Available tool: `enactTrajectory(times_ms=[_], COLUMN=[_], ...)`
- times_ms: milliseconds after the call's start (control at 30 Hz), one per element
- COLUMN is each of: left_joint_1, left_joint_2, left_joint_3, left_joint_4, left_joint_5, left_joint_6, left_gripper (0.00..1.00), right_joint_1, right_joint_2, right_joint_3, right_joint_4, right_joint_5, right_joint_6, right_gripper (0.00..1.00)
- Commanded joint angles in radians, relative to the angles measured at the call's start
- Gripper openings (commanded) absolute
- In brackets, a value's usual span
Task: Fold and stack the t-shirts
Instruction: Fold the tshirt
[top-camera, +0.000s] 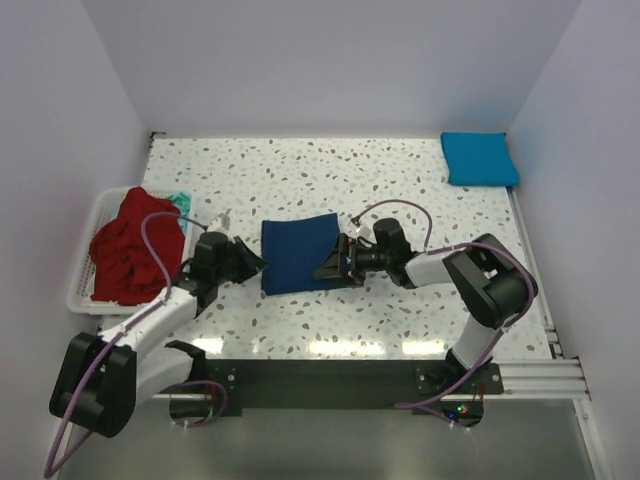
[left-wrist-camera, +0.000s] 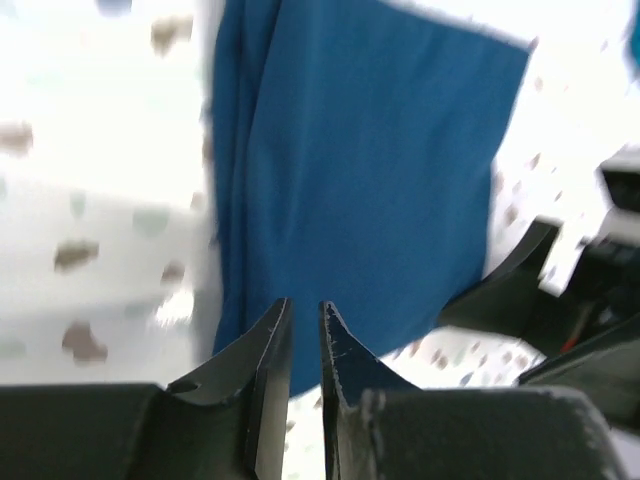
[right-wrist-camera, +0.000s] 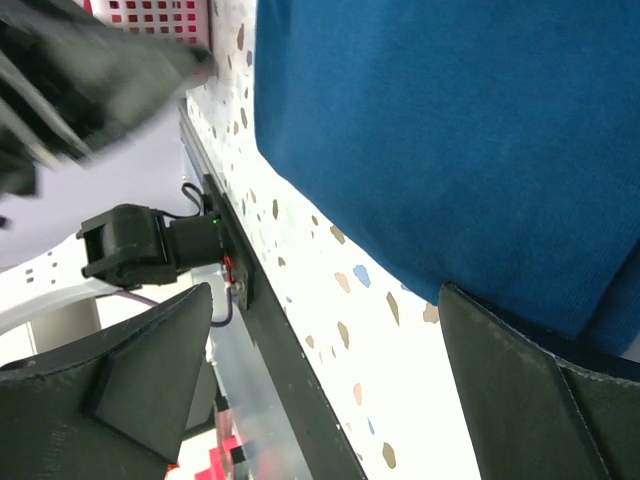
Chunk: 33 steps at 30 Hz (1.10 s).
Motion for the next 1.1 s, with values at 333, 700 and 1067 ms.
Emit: enactTrajectory(times_ms=[333, 700, 1067], left_joint_1=[0.085, 0.203, 0.219], left_joint_2=[0.506, 0.746, 0.456], left_joint_3=[0.435, 0.472, 0.519], left_joint_4=[0.297, 0.356, 0.126], left_joint_5=[0.124, 0.161, 0.121], left_joint_6=[0.097, 0.106, 0.265], left_gripper=[0.19, 0.17, 0.42], right_joint_1=[-0.005, -0.003, -0.014], right_joint_2=[-0.066, -0.073, -0.265], right_joint_3=[0.079, 0.042, 0.269], right_joint_4=[-0.117, -0.137, -0.744], right_joint_5=[0.035, 0.05, 0.289], right_joint_6=[-0.091, -0.115, -0.416], right_gripper=[0.99, 0.99, 0.99])
